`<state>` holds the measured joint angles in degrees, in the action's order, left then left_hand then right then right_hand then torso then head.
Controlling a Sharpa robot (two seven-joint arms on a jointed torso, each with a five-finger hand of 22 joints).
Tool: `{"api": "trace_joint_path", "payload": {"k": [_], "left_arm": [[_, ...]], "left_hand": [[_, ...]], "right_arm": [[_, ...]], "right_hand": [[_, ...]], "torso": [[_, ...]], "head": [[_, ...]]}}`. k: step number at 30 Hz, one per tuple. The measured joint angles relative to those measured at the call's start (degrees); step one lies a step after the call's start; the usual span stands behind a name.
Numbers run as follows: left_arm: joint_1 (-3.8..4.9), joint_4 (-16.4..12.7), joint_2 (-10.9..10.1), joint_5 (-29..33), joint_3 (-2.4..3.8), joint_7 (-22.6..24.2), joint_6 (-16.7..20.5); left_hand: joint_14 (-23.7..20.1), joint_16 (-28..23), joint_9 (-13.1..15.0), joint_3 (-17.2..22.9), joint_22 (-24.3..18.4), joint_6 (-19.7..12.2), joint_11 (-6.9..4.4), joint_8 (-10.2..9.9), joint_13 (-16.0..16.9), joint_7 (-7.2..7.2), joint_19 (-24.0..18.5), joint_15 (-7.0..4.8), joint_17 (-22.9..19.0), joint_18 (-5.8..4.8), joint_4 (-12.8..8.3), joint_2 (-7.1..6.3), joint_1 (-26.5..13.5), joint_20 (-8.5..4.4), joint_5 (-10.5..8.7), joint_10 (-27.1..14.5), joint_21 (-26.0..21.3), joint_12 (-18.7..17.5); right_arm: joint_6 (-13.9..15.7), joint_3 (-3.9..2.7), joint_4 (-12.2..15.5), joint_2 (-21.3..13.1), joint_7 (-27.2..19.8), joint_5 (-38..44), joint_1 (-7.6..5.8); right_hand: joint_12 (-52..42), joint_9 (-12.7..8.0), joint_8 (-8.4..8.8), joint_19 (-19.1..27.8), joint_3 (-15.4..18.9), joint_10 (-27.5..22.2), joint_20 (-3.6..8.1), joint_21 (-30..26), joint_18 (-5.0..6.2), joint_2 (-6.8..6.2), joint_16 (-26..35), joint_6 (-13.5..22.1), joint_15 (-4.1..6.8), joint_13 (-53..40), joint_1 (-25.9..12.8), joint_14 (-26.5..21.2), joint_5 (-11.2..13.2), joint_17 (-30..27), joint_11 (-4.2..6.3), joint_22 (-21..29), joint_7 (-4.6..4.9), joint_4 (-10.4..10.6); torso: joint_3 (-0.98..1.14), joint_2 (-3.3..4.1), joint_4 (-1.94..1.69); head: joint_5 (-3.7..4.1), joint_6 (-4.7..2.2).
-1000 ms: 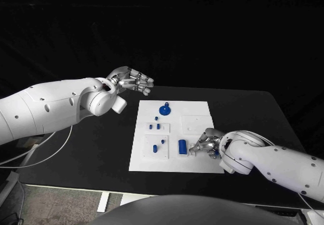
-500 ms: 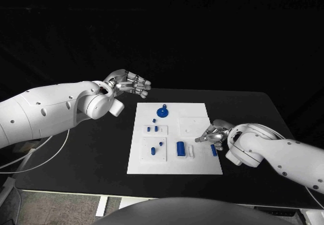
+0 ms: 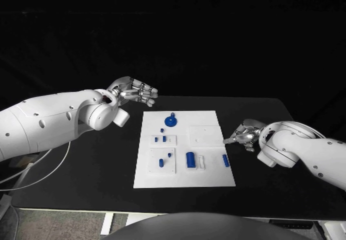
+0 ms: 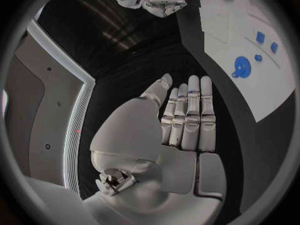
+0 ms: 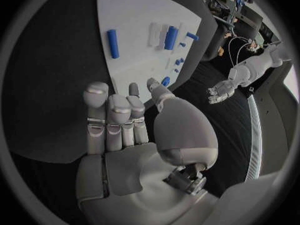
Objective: Assemble the parts on the task board
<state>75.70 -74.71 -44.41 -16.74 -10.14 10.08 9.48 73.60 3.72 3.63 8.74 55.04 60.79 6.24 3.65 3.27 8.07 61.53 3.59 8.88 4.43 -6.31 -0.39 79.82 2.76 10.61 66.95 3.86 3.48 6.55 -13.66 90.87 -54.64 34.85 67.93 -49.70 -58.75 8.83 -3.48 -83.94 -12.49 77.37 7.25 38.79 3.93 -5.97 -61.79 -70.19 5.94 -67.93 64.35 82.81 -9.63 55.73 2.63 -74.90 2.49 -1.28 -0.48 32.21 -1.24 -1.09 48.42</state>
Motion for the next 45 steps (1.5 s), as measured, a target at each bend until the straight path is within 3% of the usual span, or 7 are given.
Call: {"api": "trace_joint_path", "payload": {"k": [2, 10, 12, 15, 30, 40, 45], "left_arm": [[-0.01, 0.0, 0.0, 0.0, -0.02, 0.0, 0.0], [-0.04, 0.1, 0.1, 0.0, -0.05, 0.0, 0.0], [-0.05, 0.1, 0.1, 0.0, -0.05, 0.0, 0.0], [-0.06, 0.1, 0.1, 0.0, -0.06, 0.0, 0.0], [-0.08, 0.1, 0.1, 0.0, -0.1, 0.0, -0.1], [-0.09, 0.1, 0.1, 0.0, -0.15, 0.0, -0.1], [-0.09, 0.1, 0.1, 0.0, -0.17, -0.1, -0.1]], "left_hand": [[0.0, 0.0, 0.0, 0.0, 0.0, 0.0, 0.0, 0.0, 0.0, 0.0, 0.0, 0.0, 0.0, 0.0, 0.0, 0.0, 0.0, 0.0, 0.0, 0.0, 0.0, 0.0], [0.0, 0.0, 0.0, 0.0, 0.0, 0.0, 0.0, 0.0, 0.0, 0.0, 0.0, 0.0, 0.0, 0.0, 0.0, 0.0, 0.0, 0.0, 0.0, 0.0, 0.0, 0.0], [0.0, 0.0, 0.0, 0.1, -0.2, 0.0, 0.0, 0.0, 0.0, 0.0, 0.0, 0.0, 0.0, 0.0, 0.2, 0.0, 0.0, 0.0, 0.0, 0.0, 0.0, 0.0], [0.0, 0.0, 0.0, 0.0, -0.3, 0.0, 0.0, 0.0, 0.0, 0.0, 0.0, 0.0, 0.1, 0.0, 0.3, 0.0, 0.0, 0.0, 0.0, 0.0, 0.0, 0.0], [0.0, 0.0, 0.0, 0.0, -0.3, 0.0, 0.0, 0.0, 0.0, 0.0, 0.0, 0.0, 0.1, 0.0, 0.3, 0.01, 0.0, 0.0, 0.0, 0.0, 0.0, 0.0], [0.0, 0.0, 0.0, 0.0, -0.3, 0.0, 0.0, 0.0, 0.0, 0.0, 0.0, 0.0, 0.0, 0.0, 0.3, 0.01, 0.0, 0.0, 0.0, 0.0, 0.0, 0.0], [0.0, 0.0, 0.0, 0.0, -0.3, 0.0, 0.0, 0.0, 0.0, 0.0, 0.0, 0.0, 0.0, 0.0, 0.3, 0.01, 0.0, 0.0, 0.0, 0.0, 0.0, 0.0]], "right_arm": [[-1.3, -0.04, -0.1, -0.1, 0.6, 0.8, 0.0], [-5.5, -0.13, -0.4, 0.1, 3.2, 4.5, 0.46], [-6.1, -0.03, -0.6, 0.5, 3.6, 5.2, 0.84], [-6.9, 0.11, -0.9, 1.1, 4.1, 6.1, 1.43], [-8.4, 1.14, -2.4, 2.8, 4.8, 8.9, 3.32], [-9.0, 1.91, -2.8, 3.0, 4.9, 9.7, 3.57], [-8.8, 2.07, -3.3, 3.5, 4.9, 9.9, 3.56]], "right_hand": [[0.1, -0.1, 0.0, 0.0, -0.3, -0.1, 0.0, -0.4, 0.0, -0.88, 0.0, 0.6, 0.0, 0.2, -0.1, 0.0, 1.0, 0.0, -0.07, 0.0, 0.05, 1.4], [0.1, -1.6, 0.0, 0.0, -1.4, -0.3, 0.0, -0.5, 0.0, -2.41, 0.0, 1.9, 0.0, 0.4, -0.6, 0.0, 4.3, -0.1, -0.28, 0.0, 0.67, 6.4], [0.1, -1.9, 0.0, -0.2, -2.3, -0.5, -0.21, -0.7, 0.0, -3.63, 0.0, 2.4, -0.13, 0.5, -1.2, 0.1, 6.0, -0.1, -0.49, 0.0, 0.81, 8.3], [0.4, -2.2, 0.0, -0.2, -4.9, -0.5, -0.2, -0.7, 0.0, -5.55, 0.0, 2.4, -0.13, 0.5, -2.2, 0.1, 6.6, -0.1, -0.49, 0.0, 0.83, 9.5], [0.4, -2.8, 0.0, -0.2, -5.9, -0.5, -0.2, -0.7, 0.0, -5.88, 0.3, 2.4, -0.13, 0.4, -2.6, 0.1, 6.6, 0.2, -0.49, 0.0, 0.83, 8.1], [0.7, -3.0, 0.0, -0.2, -7.5, -0.5, -0.2, -0.7, 0.0, -5.57, 0.3, 2.3, -0.13, 0.3, -2.3, 0.1, 6.6, 0.4, -0.49, 0.0, 0.67, 4.7], [0.7, -3.1, -0.09, -0.2, -8.1, -0.5, -0.2, -0.7, 0.0, -4.56, 0.5, 1.5, -0.13, 0.1, -1.2, 0.1, 6.6, 0.5, -0.48, 0.0, 0.37, 3.5]], "torso": [[0.01, 0.02, -0.03], [0.0, 0.06, -0.1], [-0.02, 0.06, -0.13], [-0.03, 0.06, -0.16], [-0.07, 0.07, -0.23], [-0.07, 0.05, -0.18], [-0.07, 0.04, -0.19]], "head": [[0.1, 0.01], [0.59, 0.16], [0.7, 0.2], [0.78, 0.3], [0.75, 0.66], [0.76, 0.76], [0.67, 0.76]]}}
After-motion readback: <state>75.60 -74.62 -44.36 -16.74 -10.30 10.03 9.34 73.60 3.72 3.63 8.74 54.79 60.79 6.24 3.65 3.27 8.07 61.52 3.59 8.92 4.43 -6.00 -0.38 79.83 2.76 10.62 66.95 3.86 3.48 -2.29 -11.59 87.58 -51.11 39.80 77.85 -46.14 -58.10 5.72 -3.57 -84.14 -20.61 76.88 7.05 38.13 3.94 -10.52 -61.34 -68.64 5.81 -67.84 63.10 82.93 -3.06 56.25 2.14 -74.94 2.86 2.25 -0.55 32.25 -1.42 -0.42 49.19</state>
